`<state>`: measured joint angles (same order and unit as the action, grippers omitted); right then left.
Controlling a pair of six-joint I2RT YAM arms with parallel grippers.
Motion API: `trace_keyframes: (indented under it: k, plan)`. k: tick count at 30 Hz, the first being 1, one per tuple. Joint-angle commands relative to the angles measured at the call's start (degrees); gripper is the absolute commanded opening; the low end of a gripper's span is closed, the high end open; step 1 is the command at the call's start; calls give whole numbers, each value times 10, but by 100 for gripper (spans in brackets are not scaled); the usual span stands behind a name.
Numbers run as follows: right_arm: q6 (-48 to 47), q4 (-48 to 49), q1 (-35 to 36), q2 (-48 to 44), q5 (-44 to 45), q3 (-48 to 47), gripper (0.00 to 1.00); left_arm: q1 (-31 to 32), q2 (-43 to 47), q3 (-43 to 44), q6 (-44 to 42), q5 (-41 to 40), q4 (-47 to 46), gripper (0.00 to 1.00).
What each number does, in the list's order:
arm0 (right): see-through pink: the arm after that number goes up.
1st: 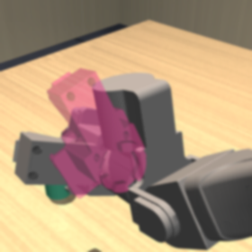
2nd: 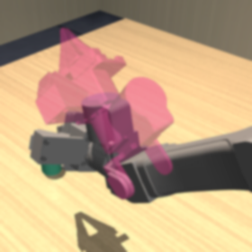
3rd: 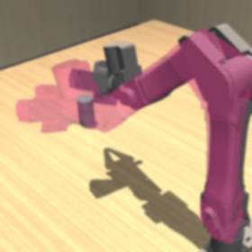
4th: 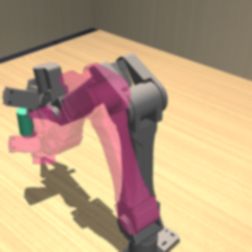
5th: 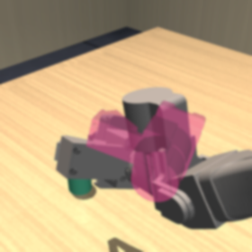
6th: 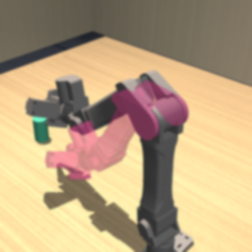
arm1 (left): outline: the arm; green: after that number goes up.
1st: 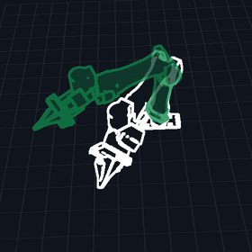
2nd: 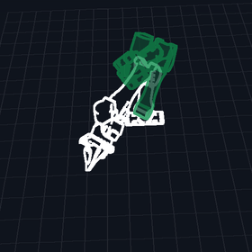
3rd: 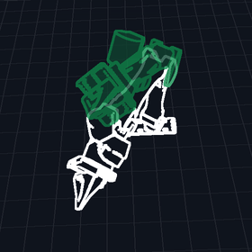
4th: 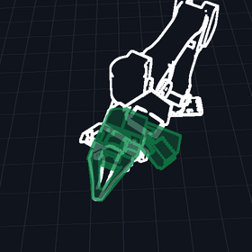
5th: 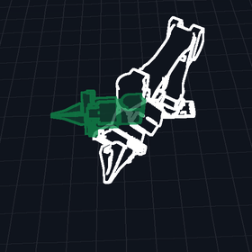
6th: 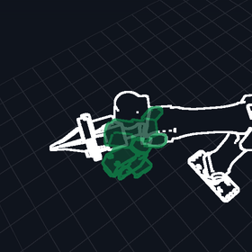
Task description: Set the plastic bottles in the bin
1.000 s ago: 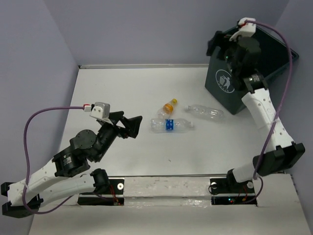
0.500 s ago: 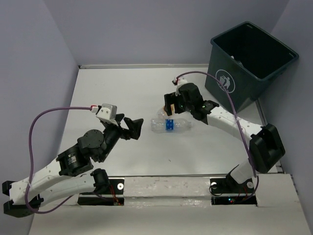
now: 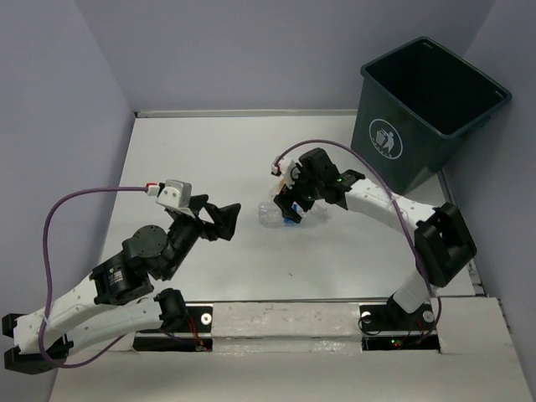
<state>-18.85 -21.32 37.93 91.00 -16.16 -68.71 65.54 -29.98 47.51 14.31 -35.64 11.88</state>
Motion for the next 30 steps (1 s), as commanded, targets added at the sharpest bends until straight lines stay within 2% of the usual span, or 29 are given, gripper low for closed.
trace_keyframes:
  k: [1, 6, 8, 12, 16, 18, 19, 20, 23, 26, 30]
  plan:
    - [-40, -58, 1, 44, -33, -38, 97, 2, 11, -7, -12, -7, -25, 99]
    - [-35, -58, 1, 71, -42, -35, 93, 1, 3, -7, -19, -1, -27, 99]
    - [-29, -57, 1, 86, -43, -28, 89, 2, -2, -7, -20, 1, -27, 99]
    - [0, -52, 25, 108, -43, -3, 84, 2, -5, -7, -22, 1, -26, 99]
    - [43, -7, 69, 87, -19, 52, 82, 1, -5, -7, -22, -1, -27, 99]
    - [60, 15, 99, 75, -3, 69, 74, 2, -5, -7, -24, -2, -27, 99]
    - [76, 22, 108, 61, 11, 85, 70, 2, -5, -7, -23, -2, -27, 99]
    - [83, 25, 117, 53, 17, 90, 61, 2, -5, -7, -23, -3, -27, 99]
    - [107, 30, 150, 7, 34, 100, 50, 1, 1, -8, -21, -9, -27, 99]
    - [117, 33, 160, -43, 25, 87, 47, 2, 8, -8, -19, -15, -27, 99]
    - [101, 118, 160, -155, 122, 49, 44, 2, 16, -8, -17, -27, -26, 99]
